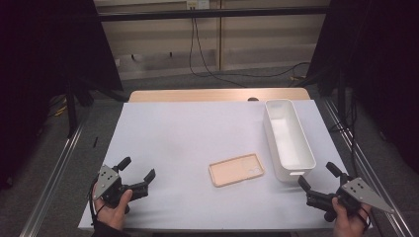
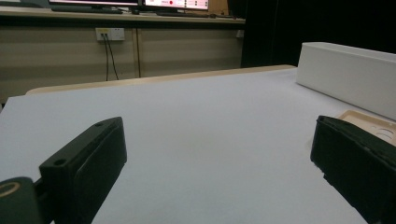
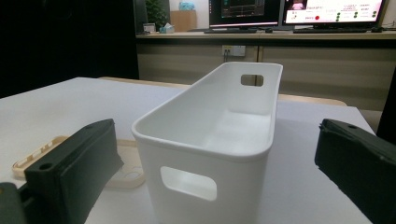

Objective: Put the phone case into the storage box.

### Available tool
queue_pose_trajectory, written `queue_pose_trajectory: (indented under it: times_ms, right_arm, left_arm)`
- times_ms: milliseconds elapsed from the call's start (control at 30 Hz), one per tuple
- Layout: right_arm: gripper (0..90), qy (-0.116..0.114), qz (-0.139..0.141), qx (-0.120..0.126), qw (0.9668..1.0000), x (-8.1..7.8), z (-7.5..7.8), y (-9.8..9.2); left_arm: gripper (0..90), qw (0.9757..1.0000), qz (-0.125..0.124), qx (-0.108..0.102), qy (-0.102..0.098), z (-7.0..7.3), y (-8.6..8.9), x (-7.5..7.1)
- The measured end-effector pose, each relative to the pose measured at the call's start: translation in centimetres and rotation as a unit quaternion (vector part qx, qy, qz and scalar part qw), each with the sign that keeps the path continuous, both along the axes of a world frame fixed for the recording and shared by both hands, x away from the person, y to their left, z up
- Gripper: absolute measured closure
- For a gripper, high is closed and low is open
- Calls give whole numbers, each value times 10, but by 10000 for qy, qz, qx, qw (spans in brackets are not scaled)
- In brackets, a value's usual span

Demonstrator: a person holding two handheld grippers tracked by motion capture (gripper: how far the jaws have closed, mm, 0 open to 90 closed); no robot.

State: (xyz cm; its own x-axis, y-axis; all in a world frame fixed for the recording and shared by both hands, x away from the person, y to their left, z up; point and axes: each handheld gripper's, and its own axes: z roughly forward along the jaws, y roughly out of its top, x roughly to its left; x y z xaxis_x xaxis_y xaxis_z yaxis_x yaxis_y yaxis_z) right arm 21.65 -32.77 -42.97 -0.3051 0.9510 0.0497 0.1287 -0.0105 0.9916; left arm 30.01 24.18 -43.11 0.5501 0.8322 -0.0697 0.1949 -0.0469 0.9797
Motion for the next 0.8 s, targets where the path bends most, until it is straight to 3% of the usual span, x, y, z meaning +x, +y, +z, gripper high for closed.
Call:
queue_pose_trajectory:
  times_ms: [333,567,700,800]
  right_arm:
    - [0,21,18,46,10000,0,-1,-1]
    - [0,36,15,60,10000,0,-1,-1]
    - [0,33,42,22,10000,-1,0,1]
    - [0,-23,15,5,10000,-2,1,2]
  left_arm:
    - [35,9999,-11,114,21,0,-4,1]
    - [35,9993,-80,290,226,-3,-5,2]
    - [59,9975,-497,307,386,-2,-4,1]
    - [62,9967,-602,326,440,-2,-7,1]
